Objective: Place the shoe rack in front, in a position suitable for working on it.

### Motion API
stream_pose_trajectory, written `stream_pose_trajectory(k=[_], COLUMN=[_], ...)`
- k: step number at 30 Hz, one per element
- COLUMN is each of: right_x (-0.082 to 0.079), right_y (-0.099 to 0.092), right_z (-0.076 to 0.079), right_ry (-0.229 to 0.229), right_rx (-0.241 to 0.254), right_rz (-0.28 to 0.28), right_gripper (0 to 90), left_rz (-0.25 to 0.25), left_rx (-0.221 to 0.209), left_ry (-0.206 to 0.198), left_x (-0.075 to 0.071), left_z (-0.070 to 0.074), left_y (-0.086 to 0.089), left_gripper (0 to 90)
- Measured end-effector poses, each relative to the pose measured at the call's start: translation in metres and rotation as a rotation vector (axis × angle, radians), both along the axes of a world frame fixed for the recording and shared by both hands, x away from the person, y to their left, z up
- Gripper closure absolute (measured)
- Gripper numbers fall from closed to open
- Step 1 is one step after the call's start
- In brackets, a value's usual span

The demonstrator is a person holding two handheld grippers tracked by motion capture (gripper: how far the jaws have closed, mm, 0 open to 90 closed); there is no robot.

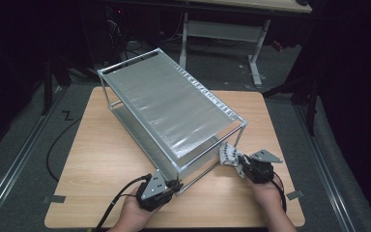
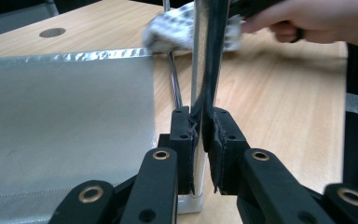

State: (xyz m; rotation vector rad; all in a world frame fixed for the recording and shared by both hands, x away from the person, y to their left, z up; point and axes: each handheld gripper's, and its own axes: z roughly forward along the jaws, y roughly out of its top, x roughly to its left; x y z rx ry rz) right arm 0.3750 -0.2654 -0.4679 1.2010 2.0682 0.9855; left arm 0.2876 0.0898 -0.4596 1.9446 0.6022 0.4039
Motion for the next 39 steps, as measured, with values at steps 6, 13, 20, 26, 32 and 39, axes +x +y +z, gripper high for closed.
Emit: stream_pose_trajectory(k=[6,13,20,26,32,39], right_x=[-0.017,-0.016,-0.002,0.013,0.025,0.032], right_y=[-0.028,-0.045,-0.044,-0.033,-0.014,0.005], right_z=[0.009,0.006,0.011,0.011,0.016,0.025], right_ry=[-0.037,-0.028,-0.056,-0.055,-0.075,-0.106], right_rx=[0.023,0.048,0.064,0.056,0.068,0.097], right_rz=[-0.094,-0.162,-0.189,-0.207,-0.158,-0.092], right_gripper=[79.3,79.3,79.2,79.1,79.0,79.0], left_rz=[-0.003,0.007,0.052,0.085,0.129,0.171], left_rx=[-0.002,0.019,0.023,0.022,0.000,0.025], left_ry=[0.005,0.004,0.008,0.016,0.067,0.065], left_x=[0.006,0.010,0.002,-0.003,-0.010,-0.021], left_z=[0.000,0.002,0.003,0.003,0.005,0.007], left_y=[-0.008,-0.006,0.010,0.025,0.040,0.052], left_gripper=[81.2,81.1,81.0,81.1,80.9,81.1])
